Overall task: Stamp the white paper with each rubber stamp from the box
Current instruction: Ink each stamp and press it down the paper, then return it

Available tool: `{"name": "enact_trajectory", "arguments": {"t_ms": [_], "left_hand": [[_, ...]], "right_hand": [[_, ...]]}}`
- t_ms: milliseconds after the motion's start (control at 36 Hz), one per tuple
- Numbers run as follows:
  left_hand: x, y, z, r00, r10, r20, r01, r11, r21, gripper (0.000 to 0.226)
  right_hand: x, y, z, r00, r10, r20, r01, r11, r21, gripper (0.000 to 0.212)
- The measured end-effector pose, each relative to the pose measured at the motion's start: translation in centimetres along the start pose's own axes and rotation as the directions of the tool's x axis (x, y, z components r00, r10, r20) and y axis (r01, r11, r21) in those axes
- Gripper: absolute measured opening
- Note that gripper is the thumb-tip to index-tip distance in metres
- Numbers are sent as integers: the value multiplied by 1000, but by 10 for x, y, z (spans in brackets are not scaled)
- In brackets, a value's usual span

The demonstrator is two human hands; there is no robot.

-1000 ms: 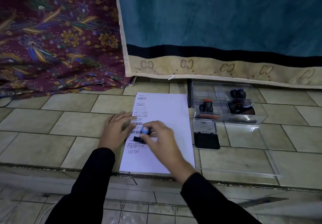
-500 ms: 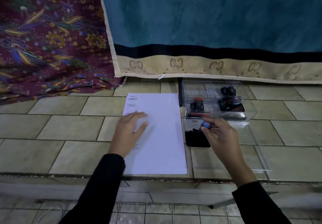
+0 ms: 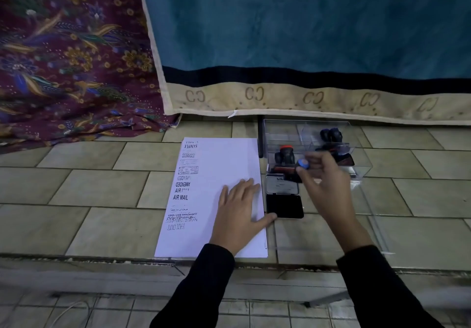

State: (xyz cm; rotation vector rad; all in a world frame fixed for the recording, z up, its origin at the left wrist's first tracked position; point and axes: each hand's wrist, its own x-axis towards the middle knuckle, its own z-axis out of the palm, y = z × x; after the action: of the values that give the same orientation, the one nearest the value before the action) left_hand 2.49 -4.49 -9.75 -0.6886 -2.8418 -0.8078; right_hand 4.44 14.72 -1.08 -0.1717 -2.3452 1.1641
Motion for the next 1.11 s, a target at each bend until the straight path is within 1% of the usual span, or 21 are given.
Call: {"name": "enact_trajectory", "arguments": {"t_ms": [111, 306, 361, 417, 500, 556, 722, 861, 972, 1028, 1111], "left_hand": [[0, 1, -1, 1000, 9, -2, -9, 1000, -1, 72], [-1, 4, -5, 1000, -7, 13, 7, 1000, -14, 71], [-1, 5, -7, 1000, -12, 23, 13, 1000, -9, 72], [-1, 6, -8, 1000, -13, 28, 13, 1000, -3, 74], [-1, 7, -8, 1000, -14, 26, 14, 1000, -10, 74], [-1, 7, -9, 999, -19, 28, 20, 1000, -18, 73], [-1, 8, -10, 999, -28, 37, 30, 999, -40, 70], [-1, 9, -11, 999, -27, 41, 29, 999, -40, 70], [-2, 9, -12, 999, -27, 46, 29, 999, -35, 70], [-2, 10, -12, 999, -26, 45, 27, 999, -29, 70], [-2, 11, -14, 998, -26, 52, 28, 999, -30, 71]], "right_hand": [[36, -5, 0, 999, 4, -52, -3, 1000, 8, 19], [82, -3, 9, 998, 55, -23, -57, 996, -72, 11], [93, -3, 9, 998, 58, 15, -54, 984, -169, 7], [101, -2, 10, 993, 71, 96, -39, 953, -301, 5], [105, 4, 13, 963, 167, 210, -66, 906, -418, 10], [104, 8, 15, 938, 234, 256, -87, 872, -481, 13], [102, 16, 18, 931, 277, 238, -118, 845, -521, 16], [102, 18, 23, 931, 266, 249, -65, 793, -605, 13], [100, 16, 29, 925, 280, 258, -23, 716, -697, 21], [99, 15, 30, 920, 273, 279, 24, 674, -738, 24], [99, 15, 32, 920, 259, 295, 63, 644, -762, 26]]}}
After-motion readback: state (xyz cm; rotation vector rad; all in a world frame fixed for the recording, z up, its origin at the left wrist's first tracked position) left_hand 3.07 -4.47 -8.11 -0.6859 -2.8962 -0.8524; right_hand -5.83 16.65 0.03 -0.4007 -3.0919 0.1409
